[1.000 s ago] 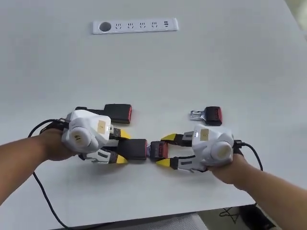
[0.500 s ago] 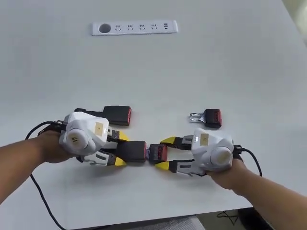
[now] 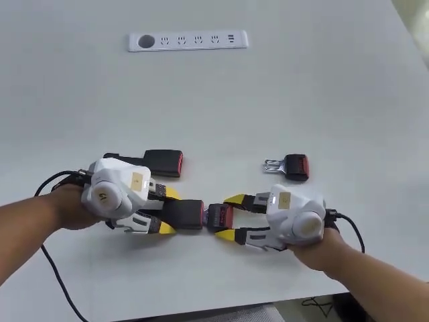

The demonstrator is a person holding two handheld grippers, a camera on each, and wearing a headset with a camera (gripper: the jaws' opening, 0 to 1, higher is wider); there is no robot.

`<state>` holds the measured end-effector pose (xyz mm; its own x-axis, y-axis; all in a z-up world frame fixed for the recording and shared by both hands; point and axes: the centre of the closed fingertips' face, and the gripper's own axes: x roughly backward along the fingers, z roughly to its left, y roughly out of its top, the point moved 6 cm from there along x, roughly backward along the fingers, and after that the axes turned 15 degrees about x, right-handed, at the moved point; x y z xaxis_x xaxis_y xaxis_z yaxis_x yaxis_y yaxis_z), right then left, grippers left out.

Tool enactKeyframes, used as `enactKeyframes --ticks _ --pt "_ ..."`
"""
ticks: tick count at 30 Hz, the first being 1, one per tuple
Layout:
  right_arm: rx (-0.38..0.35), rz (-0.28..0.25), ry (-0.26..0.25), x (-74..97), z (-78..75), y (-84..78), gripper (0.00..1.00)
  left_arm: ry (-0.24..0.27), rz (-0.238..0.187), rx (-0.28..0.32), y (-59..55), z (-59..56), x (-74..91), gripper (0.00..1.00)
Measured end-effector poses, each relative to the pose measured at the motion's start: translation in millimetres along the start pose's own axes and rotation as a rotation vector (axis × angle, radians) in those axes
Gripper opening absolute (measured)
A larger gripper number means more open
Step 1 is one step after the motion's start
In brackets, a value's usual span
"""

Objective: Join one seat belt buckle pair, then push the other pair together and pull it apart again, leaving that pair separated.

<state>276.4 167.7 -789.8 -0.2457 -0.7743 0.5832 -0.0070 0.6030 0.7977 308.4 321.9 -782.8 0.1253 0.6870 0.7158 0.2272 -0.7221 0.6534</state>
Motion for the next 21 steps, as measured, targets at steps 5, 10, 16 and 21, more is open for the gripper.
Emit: enactKeyframes --ticks 5,10,16,21 --pt "-0.006 -0.003 -0.007 -0.1 0.8 0.2 0.33 0.001 0.001 0.002 -0.2 0.5 -0.2 0.32" --pt "0.004 0.004 -0.011 -0.6 1.5 0.5 0.33 0.004 0.002 0.006 -0.6 0.9 -0.8 0.32" --pt "0.015 0.024 -0.008 -2.1 2.5 3.6 0.35 0.014 0.033 -0.014 2.4 -0.4 -2.4 0.33" --pt "0.037 0.078 -0.040 -4.0 2.9 7.2 0.37 0.027 0.047 -0.005 3.1 -0.8 -2.9 0.34"
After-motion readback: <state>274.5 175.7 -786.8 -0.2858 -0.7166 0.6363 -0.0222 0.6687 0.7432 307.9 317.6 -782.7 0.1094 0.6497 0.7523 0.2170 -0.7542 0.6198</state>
